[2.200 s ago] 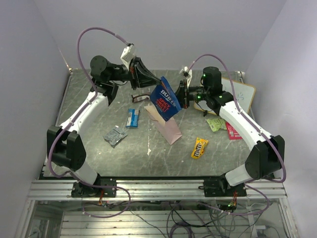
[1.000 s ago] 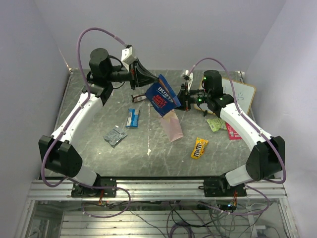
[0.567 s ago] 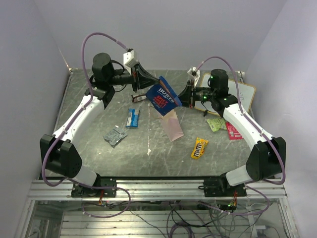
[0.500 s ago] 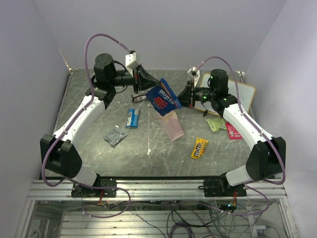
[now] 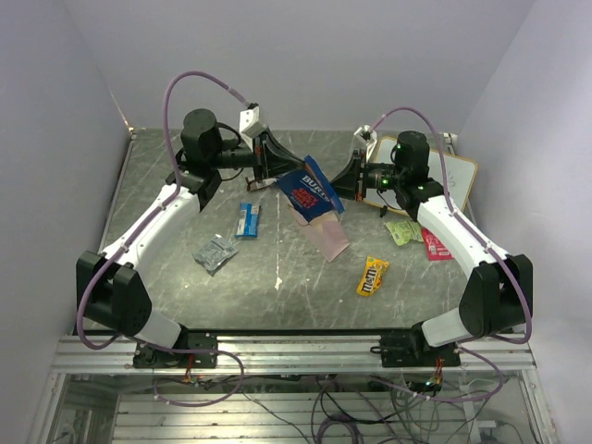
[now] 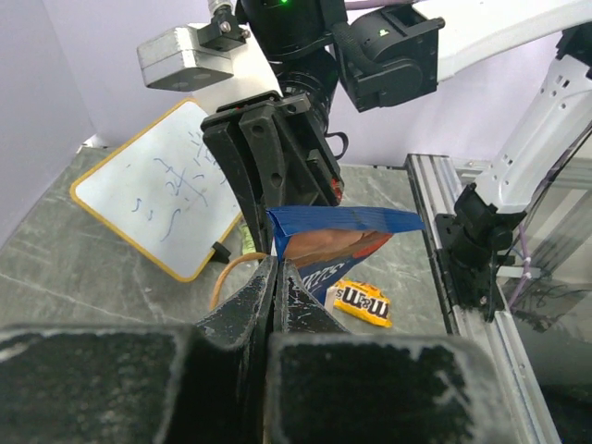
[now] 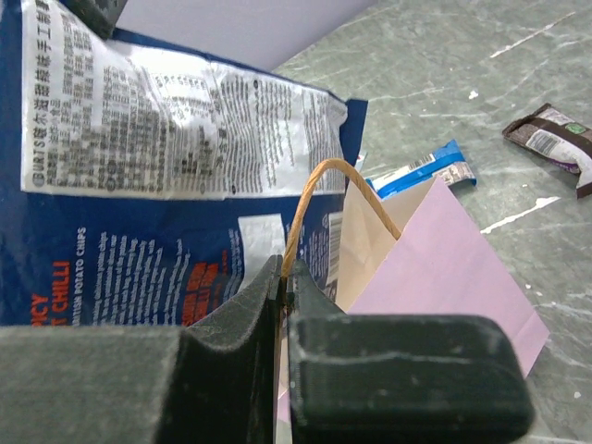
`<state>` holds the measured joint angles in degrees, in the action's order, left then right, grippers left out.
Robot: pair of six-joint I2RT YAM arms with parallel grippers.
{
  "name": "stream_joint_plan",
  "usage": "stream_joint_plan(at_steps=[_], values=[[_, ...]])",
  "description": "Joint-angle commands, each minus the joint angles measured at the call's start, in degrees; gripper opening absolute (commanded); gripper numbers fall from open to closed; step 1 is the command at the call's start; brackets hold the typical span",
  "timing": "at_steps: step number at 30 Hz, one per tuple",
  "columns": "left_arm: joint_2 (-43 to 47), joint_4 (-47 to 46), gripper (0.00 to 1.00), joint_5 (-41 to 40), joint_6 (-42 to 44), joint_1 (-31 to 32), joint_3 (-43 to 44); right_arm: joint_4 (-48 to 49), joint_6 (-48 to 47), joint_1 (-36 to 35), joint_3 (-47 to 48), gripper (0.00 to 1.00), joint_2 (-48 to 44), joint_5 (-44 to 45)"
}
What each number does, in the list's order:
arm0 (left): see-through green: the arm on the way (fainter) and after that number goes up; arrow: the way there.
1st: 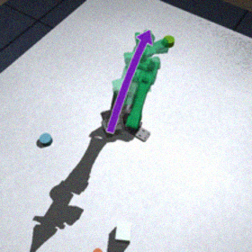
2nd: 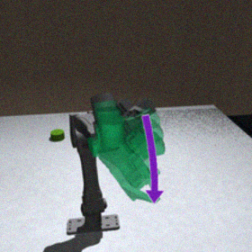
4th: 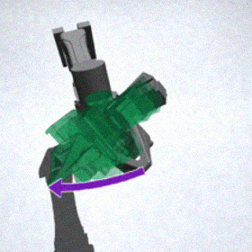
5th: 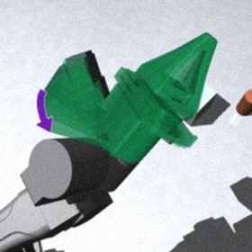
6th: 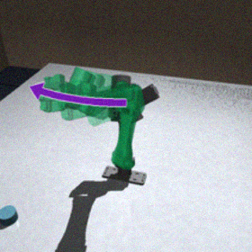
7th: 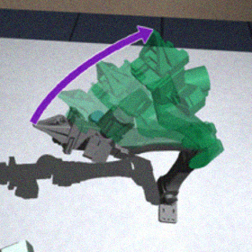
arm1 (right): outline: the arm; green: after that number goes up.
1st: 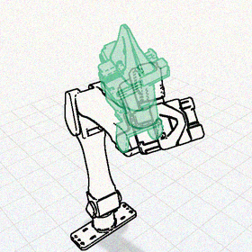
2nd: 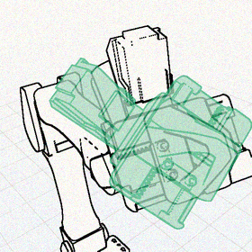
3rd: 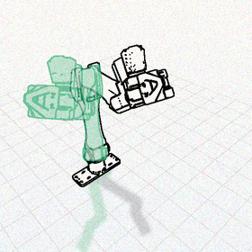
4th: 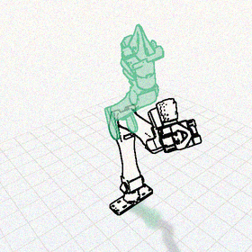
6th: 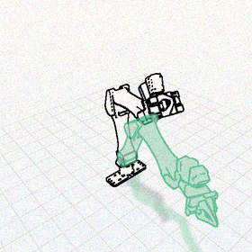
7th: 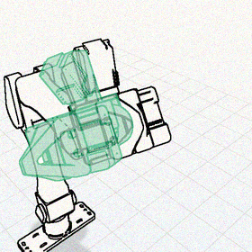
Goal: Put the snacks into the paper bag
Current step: Place the snack in the paper bag.
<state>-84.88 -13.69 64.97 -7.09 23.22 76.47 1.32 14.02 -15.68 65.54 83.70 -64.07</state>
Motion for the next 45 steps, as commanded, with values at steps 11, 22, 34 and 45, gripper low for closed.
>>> stream_joint_plan(at_steps=[11,22,34,45], values=[[1.12,-9.41,0.07,-1.36,-5.12,2.73,-4.61,4.55,3.24,0.37,-1.91,0.0,-0.82,2.64],[0.85,-9.67,0.07,-6.62,-8.02,5.46,-5.41,5.03,4.42,0.42,-2.61,0.0,-1.22,8.61],[0.29,-19.38,0.07,-7.99,-16.93,6.13,-7.45,6.49,4.28,1.16,-3.94,0.0,-1.35,9.12],[-0.59,-18.93,0.07,-9.6,-13.99,7.27,-11.79,3.19,0.14,1.17,-2.7,0.0,-2.27,5.31]])
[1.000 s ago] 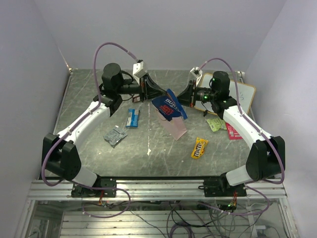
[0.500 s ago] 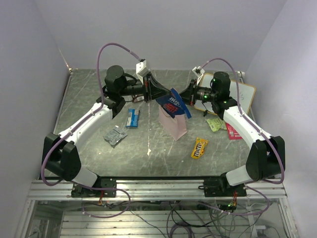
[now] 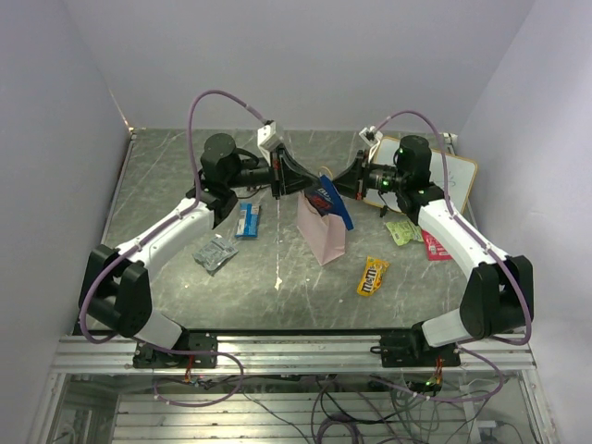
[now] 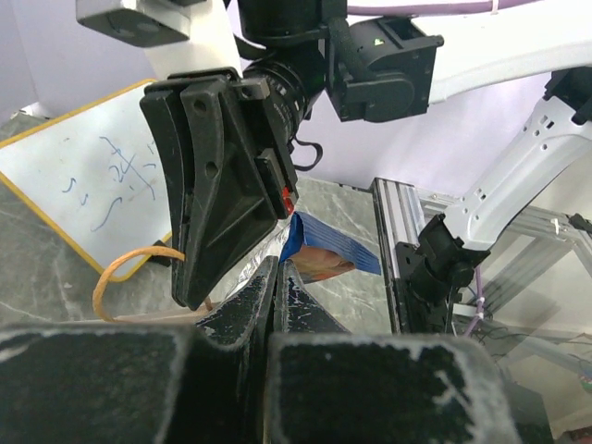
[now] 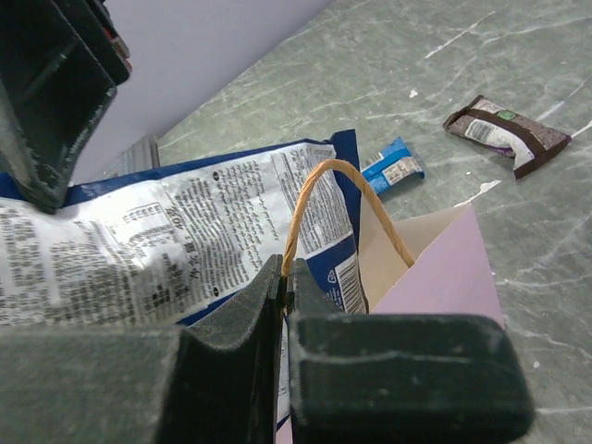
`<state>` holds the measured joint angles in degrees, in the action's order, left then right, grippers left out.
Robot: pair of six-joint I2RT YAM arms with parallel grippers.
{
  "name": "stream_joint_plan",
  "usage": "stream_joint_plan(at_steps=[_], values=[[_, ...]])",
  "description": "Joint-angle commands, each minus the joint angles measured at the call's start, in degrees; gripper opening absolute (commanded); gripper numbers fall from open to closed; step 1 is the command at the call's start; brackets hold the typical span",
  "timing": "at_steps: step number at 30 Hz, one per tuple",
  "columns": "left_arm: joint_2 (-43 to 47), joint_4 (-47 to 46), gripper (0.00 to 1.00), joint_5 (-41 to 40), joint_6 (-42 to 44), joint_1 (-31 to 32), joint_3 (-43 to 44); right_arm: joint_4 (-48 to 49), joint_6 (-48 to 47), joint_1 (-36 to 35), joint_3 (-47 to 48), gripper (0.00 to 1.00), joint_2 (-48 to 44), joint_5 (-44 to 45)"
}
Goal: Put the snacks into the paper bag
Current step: Place the snack in the paper bag.
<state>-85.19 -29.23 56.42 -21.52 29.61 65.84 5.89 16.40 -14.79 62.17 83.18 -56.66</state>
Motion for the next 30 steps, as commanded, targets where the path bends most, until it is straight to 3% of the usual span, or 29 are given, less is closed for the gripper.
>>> stream_joint_plan(at_steps=[1,7,14,22,24,30], values=[[-0.3,-3.87,0.07,-1.02,0.29,0.95,-1.54,-1.93,-2.57,0.27,1.15,0.0,-1.64,-2.69],[0.28,-1.59,0.07,-0.56,2.06,1.07,-1.69,-5.43,-3.54,-0.15,3.22,0.0,0.31,-6.98],[0.61,-8.48,0.07,-0.35,-5.22,1.07,-4.23,-2.98,-1.94,-0.33,2.94,0.0,-0.76,-6.26],[1.84,-6.43,0.07,-0.65,-2.58,0.75,-7.3,-4.09,-3.33,-0.35,2.81,0.0,-1.37,-4.19],[2.21,-3.89,0.07,-0.37,-0.9,0.27,-7.14,-4.98,-4.05,-0.36,2.83,0.0,-1.39,-2.96],[3.29,14.87,0.07,-0.87,15.4,-0.1,-3.38,-6.51,-5.84,-0.35,2.78,0.0,-1.91,-0.75]])
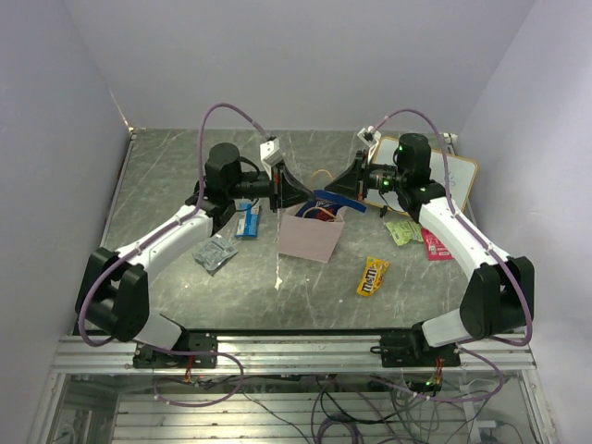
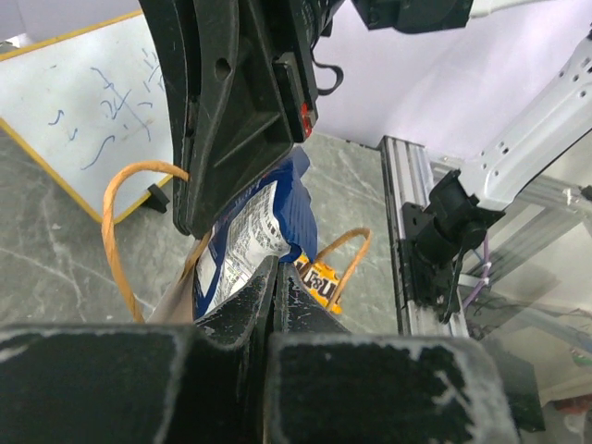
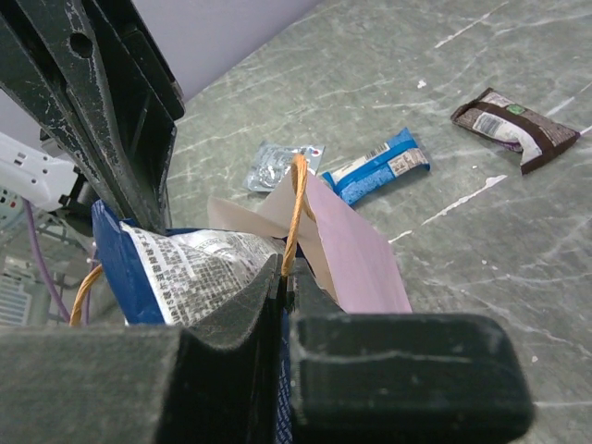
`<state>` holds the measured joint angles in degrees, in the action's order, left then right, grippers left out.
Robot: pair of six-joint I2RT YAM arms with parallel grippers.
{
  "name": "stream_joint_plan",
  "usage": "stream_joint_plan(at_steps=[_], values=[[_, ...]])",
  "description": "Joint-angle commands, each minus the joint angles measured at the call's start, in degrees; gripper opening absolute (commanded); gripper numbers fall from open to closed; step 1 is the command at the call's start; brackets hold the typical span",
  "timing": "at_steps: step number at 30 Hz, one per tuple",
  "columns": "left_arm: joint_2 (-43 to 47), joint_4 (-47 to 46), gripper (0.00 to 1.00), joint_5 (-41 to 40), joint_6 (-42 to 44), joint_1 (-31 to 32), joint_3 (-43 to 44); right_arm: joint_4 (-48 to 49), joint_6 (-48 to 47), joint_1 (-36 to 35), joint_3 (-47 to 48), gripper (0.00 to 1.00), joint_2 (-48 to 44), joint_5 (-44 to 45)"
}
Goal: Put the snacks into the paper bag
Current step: Place the snack in the paper bag.
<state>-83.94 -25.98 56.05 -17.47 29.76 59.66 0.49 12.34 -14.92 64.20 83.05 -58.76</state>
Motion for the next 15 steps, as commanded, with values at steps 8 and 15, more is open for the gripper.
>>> stream_joint_plan(at_steps=[8,15], values=[[2.89,18.5,0.07,-0.86,16.91,-0.64,5.0,-1.85,-2.61,-0.29,0.92,0.0,-1.57,1.9],[3.38,21.17,0.07,-0.79,17.88,-1.92,6.28,-3.24,-4.2,-0.29,1.18,0.0,-2.01,2.72]])
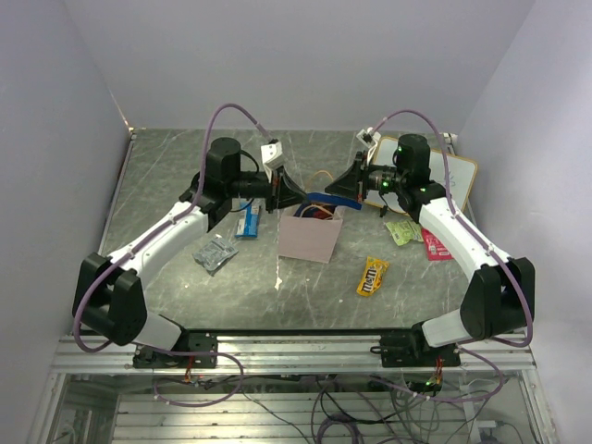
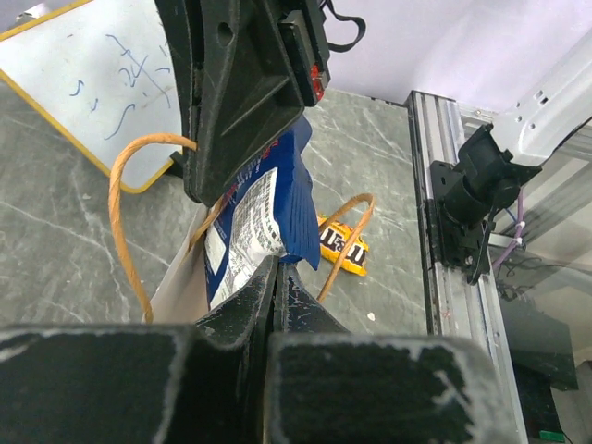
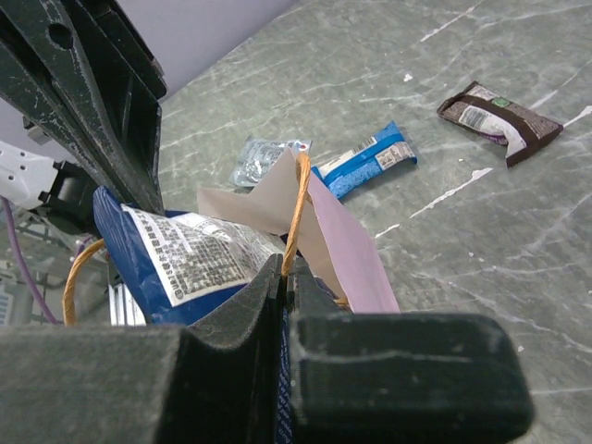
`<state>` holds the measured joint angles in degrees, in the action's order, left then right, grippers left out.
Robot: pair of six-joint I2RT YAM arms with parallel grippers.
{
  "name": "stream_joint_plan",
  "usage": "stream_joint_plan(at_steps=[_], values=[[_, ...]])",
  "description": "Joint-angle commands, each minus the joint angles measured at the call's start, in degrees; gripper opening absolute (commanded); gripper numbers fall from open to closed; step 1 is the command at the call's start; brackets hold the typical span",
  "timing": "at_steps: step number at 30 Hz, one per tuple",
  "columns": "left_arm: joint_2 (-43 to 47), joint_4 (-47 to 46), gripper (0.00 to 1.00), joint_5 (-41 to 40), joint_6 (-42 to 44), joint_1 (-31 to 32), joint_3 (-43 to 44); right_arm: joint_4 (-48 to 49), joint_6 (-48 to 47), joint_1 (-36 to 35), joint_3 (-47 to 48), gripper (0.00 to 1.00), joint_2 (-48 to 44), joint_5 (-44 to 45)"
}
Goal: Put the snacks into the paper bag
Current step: Place the snack in the paper bag, then pick up the snack from the center of the board.
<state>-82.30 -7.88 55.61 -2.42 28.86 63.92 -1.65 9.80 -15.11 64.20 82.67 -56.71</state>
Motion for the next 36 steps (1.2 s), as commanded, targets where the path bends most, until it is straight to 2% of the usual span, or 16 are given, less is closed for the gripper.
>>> stream_joint_plan(at_steps=[1,3,6,12,20,25,29,36], values=[[1.79,3.71,0.07,-0.29,3.22,-1.15,2.21,-1.15,-1.83,-0.13,1.12,0.0,-1.7,0.84],[1.96,5.6,0.08,-0.38,5.09,-1.18,2.57,-1.18,-2.05,-0.14,1.04,0.0,-1.89,1.22],[2.32,7.7,0.19,-0.17,6.98,-1.55,2.7,-1.29,-2.02,-0.09,1.31,0.0,-1.9,1.34],[3.11,12.02,0.36,-0.02,11.27,-2.57,4.11,-3.04,-3.56,-0.16,2.58,0.0,-1.9,2.21],[3.72,21.05,0.62,-1.81,17.56,-3.97,10.2,-7.42,-6.83,-1.14,6.16,0.0,-2.16,4.12],[4.05,28.44,0.68,-4.48,22.95,-4.08,14.63,-9.33,-7.72,-1.24,8.39,0.0,-2.63,4.87],[4.12,32.22,0.7,-8.72,24.09,-4.08,17.53,-11.24,-9.45,-1.27,10.99,0.0,-2.86,9.11],[4.94,34.26,0.71,-22.5,21.79,-4.08,18.36,-16.14,-16.29,-1.23,16.72,0.0,-0.67,17.09]])
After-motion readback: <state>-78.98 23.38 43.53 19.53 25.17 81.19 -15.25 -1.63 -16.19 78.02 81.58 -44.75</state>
